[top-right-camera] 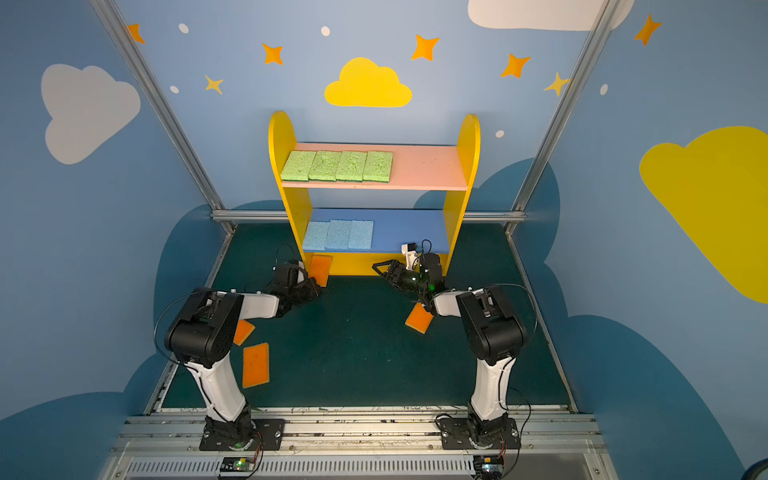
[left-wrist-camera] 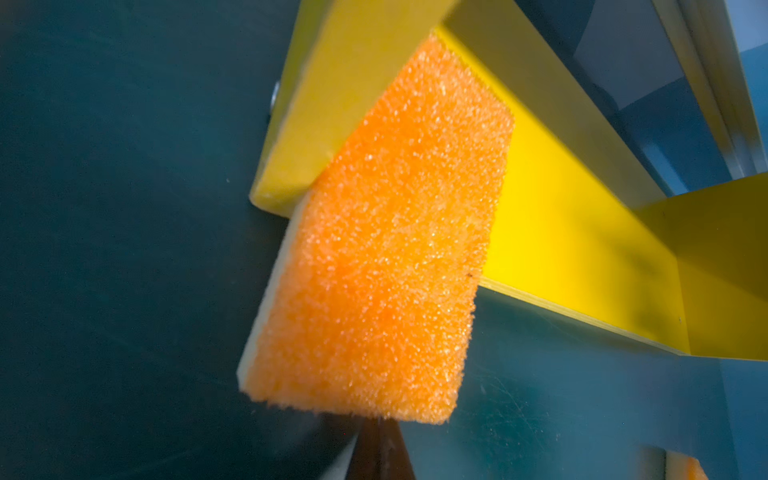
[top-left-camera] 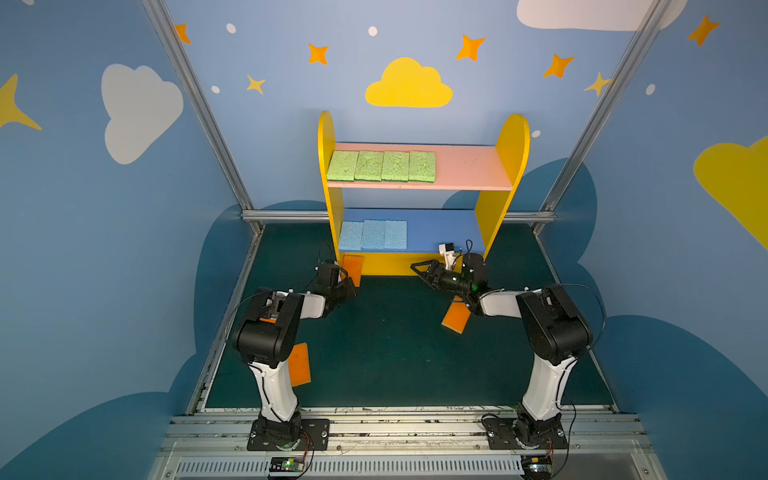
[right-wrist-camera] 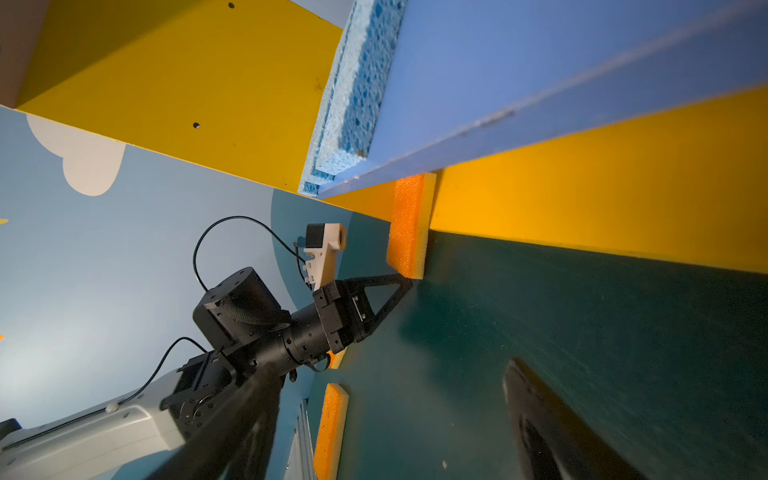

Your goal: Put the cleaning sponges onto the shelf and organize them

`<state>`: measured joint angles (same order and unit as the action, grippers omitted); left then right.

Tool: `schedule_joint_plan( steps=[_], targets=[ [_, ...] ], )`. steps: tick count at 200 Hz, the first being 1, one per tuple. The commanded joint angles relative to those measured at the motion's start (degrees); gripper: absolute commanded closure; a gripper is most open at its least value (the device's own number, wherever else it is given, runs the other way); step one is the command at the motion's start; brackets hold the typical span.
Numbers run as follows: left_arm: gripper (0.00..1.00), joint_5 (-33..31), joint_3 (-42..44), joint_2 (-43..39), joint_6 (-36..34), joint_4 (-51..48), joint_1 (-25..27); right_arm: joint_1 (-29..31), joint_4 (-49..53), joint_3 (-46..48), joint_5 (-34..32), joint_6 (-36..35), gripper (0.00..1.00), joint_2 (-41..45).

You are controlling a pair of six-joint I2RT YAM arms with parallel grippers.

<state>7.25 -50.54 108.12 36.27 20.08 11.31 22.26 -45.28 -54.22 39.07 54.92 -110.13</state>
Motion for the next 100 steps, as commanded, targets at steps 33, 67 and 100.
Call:
schedule_joint_plan(
  steps=[33, 67, 100],
  targets=[
    [0.97, -0.2, -3.1, 0.8, -1.1, 0.3, -1.0, -0.5, -2.9, -0.5, 1.5, 1.2, 0.17, -1.5],
    [0.97, 0.0, -4.1, 1.4, -0.8, 1.6, -1.3, -0.7, -2.8, -0.5, 1.6, 1.2, 0.17, -1.6],
    [0.97, 0.2, -5.9, 3.0, -1.0, 1.4, -1.6, -0.9, -3.2, -0.4, 1.7, 1.6, 0.16, -1.9]
  ],
)
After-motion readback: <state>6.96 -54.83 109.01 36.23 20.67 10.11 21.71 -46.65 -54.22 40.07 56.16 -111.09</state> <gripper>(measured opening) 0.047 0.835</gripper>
